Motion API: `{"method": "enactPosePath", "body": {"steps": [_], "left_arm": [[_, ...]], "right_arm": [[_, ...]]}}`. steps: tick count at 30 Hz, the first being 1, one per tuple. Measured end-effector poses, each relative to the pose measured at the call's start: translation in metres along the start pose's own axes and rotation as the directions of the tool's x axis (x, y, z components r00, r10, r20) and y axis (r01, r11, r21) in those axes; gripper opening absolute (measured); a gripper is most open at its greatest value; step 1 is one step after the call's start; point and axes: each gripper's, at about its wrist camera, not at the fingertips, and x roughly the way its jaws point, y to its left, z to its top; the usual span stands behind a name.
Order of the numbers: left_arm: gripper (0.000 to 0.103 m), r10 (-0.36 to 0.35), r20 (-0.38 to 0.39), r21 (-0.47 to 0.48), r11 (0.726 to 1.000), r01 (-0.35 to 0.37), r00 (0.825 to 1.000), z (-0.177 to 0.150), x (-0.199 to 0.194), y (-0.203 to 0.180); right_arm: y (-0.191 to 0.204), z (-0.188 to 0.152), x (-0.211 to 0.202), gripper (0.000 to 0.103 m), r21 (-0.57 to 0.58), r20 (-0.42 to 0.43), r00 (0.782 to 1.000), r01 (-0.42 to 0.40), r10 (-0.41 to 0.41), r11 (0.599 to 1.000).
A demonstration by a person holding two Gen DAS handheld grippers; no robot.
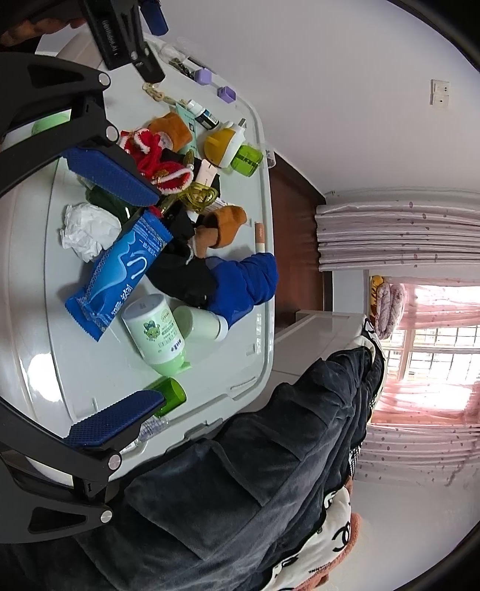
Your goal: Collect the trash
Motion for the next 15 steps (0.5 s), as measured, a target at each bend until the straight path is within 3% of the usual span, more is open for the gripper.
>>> {"method": "enactPosePath", "body": {"steps": [6, 11, 15], "left_arm": [[0.096, -0.102, -0.048, -0.116, 0.989, 0.096, 0.994, 0.031, 0.012, 0.022], [0.096, -0.107, -0.044, 0.021, 0.994, 0.108, 0.993, 0.076, 0.058, -0.018], [0.096, -0.086, -0.100, 0.132, 0.986, 0.099, 0.991, 0.093, 0.116, -0.043]], "right_arm": [[-0.005, 0.009, -0.005, 0.099, 0.017, 0.013, 1.000, -0.024, 0.024, 1.000], [-0.012, 0.016, -0.004, 0.099, 0.057, -0.008, 0.998, -0.057, 0.057, 0.997], [-0.023, 0.020, -0.006, 0.099, 0.084, -0.009, 0.997, -0.072, 0.073, 0.994]]}}
